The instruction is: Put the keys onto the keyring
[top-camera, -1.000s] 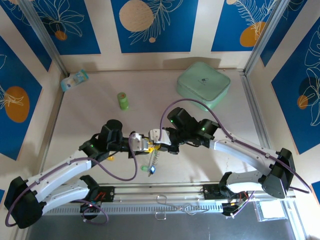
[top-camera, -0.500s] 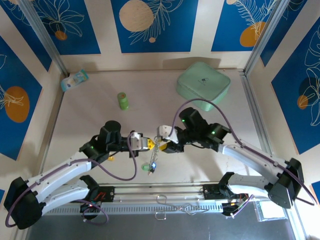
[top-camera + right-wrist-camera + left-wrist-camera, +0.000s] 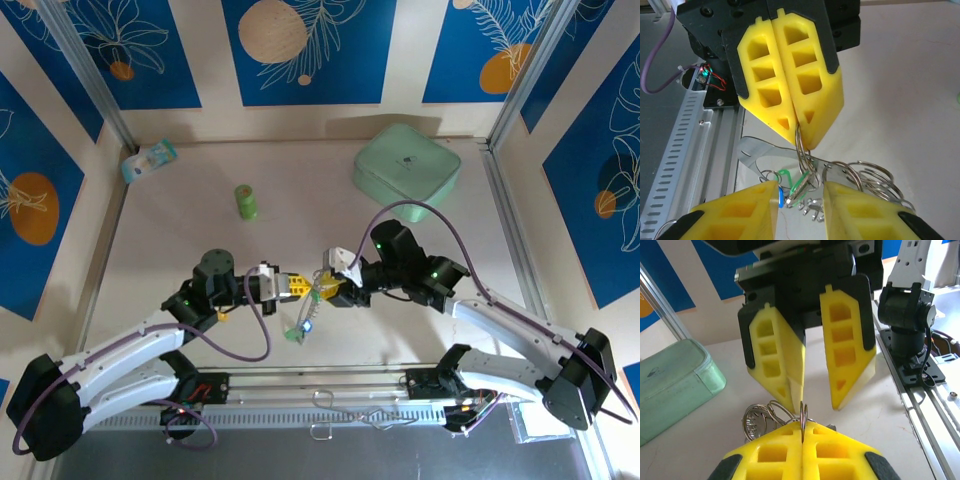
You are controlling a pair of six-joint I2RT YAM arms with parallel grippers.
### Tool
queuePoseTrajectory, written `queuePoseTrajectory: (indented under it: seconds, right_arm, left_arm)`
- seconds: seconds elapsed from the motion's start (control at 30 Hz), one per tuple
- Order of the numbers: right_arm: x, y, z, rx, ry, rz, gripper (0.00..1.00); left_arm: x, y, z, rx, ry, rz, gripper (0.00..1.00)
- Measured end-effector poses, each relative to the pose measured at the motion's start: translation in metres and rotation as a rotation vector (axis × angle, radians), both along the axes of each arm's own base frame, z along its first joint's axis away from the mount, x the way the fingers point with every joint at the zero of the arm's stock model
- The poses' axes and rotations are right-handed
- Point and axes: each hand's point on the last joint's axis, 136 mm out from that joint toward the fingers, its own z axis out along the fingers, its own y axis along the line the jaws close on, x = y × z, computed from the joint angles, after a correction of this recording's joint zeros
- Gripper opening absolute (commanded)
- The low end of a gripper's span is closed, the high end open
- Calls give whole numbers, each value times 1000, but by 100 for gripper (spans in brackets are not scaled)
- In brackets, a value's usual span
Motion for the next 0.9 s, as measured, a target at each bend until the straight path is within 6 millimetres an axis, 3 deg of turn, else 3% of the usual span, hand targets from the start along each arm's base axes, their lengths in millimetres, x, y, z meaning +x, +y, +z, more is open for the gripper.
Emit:
queuePoseTrajectory:
  seconds: [0.33,0.5,0.63,0.73,0.9]
  right_arm:
    - [3,3,-7,-28,-20,-13,10]
    - [3,7,-12,-39,-8,-6,6]
    - [3,8,-13,-38,-5,-3,8]
    - [3,7,-11,-35,-8,-5,22]
    - [0,3,2,3,-43,-10,26]
  left_arm:
    - [-5,0,-1,-9,9,-24,0]
    - [-6,0,-1,-15,25,-28,0]
    - [-6,-1,-2,-18,36,-29,0]
    - [-5,-1,0,-27,35,-28,0]
    - [-5,-2,5,-43,20,-29,0]
